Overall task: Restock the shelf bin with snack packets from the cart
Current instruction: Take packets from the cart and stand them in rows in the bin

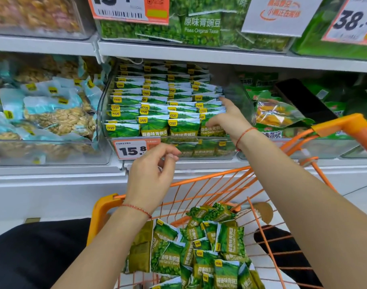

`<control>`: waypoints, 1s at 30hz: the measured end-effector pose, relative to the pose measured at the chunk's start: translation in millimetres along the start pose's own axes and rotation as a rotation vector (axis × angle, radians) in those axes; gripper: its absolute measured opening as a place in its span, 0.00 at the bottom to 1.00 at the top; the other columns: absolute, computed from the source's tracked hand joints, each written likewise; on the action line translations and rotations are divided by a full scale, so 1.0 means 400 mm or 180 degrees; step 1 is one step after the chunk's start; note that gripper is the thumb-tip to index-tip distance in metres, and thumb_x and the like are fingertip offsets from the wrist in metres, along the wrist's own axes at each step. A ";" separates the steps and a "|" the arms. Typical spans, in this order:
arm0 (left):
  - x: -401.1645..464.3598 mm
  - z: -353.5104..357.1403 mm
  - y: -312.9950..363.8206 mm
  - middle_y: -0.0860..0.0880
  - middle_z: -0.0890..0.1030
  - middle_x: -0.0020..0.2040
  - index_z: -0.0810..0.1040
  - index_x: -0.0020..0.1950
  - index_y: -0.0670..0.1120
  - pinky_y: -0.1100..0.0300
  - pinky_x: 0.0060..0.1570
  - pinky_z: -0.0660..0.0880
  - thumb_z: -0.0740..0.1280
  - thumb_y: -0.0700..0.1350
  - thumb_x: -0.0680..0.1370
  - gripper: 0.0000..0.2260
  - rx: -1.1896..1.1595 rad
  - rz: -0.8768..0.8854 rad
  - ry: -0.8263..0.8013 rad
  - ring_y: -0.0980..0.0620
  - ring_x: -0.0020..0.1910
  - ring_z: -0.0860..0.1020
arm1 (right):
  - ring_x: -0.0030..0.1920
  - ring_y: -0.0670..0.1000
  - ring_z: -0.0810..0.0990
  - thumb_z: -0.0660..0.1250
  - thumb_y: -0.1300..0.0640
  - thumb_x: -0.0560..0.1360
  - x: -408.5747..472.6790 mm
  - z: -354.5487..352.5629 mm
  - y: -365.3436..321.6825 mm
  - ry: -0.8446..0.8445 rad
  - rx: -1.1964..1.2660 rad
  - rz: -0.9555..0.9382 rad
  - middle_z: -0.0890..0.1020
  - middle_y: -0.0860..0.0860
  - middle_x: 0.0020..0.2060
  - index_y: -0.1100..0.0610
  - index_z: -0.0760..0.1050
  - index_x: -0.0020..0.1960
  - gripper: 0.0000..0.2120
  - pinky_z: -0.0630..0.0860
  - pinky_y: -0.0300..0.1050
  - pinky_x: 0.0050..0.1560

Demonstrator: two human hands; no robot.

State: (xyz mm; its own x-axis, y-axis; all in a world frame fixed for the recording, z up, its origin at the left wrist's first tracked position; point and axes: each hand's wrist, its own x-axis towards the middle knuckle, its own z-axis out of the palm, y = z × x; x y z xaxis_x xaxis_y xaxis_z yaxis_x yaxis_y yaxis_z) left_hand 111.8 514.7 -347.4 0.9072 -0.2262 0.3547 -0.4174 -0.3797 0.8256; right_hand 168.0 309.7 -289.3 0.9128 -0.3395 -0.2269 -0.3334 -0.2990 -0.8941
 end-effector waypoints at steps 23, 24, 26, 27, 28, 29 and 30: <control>-0.001 0.001 0.002 0.60 0.80 0.39 0.76 0.46 0.58 0.63 0.30 0.71 0.60 0.45 0.78 0.08 0.0194 -0.0019 -0.0112 0.60 0.34 0.75 | 0.69 0.61 0.66 0.56 0.78 0.73 0.000 0.011 0.012 0.0132 0.0858 0.0247 0.65 0.63 0.69 0.55 0.48 0.78 0.40 0.67 0.44 0.57; 0.000 0.000 0.004 0.60 0.80 0.39 0.76 0.46 0.58 0.63 0.30 0.71 0.60 0.45 0.78 0.09 0.0200 -0.0013 -0.0108 0.59 0.34 0.75 | 0.68 0.62 0.65 0.56 0.78 0.73 -0.002 0.012 0.008 0.0134 0.0802 0.0235 0.64 0.64 0.69 0.55 0.48 0.78 0.39 0.67 0.44 0.57; 0.000 0.000 0.003 0.60 0.80 0.40 0.76 0.46 0.58 0.62 0.30 0.71 0.61 0.43 0.78 0.09 0.0243 0.0007 -0.0117 0.59 0.35 0.76 | 0.69 0.64 0.64 0.55 0.77 0.74 -0.003 0.015 0.001 0.0123 0.0655 0.0221 0.64 0.64 0.70 0.55 0.48 0.78 0.38 0.68 0.47 0.61; 0.000 0.000 0.004 0.60 0.80 0.40 0.76 0.46 0.58 0.62 0.30 0.71 0.61 0.44 0.78 0.09 0.0275 0.0003 -0.0123 0.59 0.35 0.76 | 0.69 0.64 0.64 0.56 0.77 0.75 -0.007 0.016 -0.004 0.0118 0.0533 0.0219 0.63 0.63 0.70 0.54 0.47 0.78 0.38 0.68 0.51 0.64; 0.000 0.001 0.004 0.60 0.80 0.40 0.76 0.46 0.58 0.62 0.31 0.71 0.61 0.44 0.78 0.09 0.0321 -0.0010 -0.0125 0.60 0.35 0.76 | 0.68 0.63 0.66 0.56 0.76 0.75 -0.011 0.016 -0.007 0.0131 0.0373 0.0208 0.63 0.62 0.71 0.54 0.47 0.78 0.38 0.67 0.54 0.65; 0.000 0.002 0.004 0.60 0.80 0.40 0.76 0.46 0.57 0.61 0.31 0.71 0.61 0.43 0.78 0.09 0.0365 -0.0038 -0.0126 0.60 0.36 0.76 | 0.66 0.61 0.70 0.57 0.75 0.75 -0.017 0.015 -0.010 0.0160 0.0213 0.0182 0.62 0.61 0.71 0.54 0.47 0.78 0.38 0.68 0.55 0.64; 0.000 0.004 0.006 0.60 0.80 0.40 0.76 0.46 0.57 0.61 0.32 0.71 0.62 0.42 0.78 0.09 0.0388 -0.0055 -0.0116 0.61 0.37 0.76 | 0.63 0.60 0.73 0.58 0.74 0.76 -0.022 0.015 -0.010 0.0197 0.0088 0.0138 0.64 0.61 0.71 0.54 0.47 0.78 0.37 0.69 0.55 0.63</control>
State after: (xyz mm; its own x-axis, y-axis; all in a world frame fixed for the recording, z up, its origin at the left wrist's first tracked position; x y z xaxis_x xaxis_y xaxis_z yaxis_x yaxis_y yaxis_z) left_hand 110.6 512.6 -346.3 0.9128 -0.2502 0.3228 -0.4069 -0.4897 0.7711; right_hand 162.8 319.2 -286.2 0.8811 -0.4064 -0.2419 -0.3647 -0.2583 -0.8946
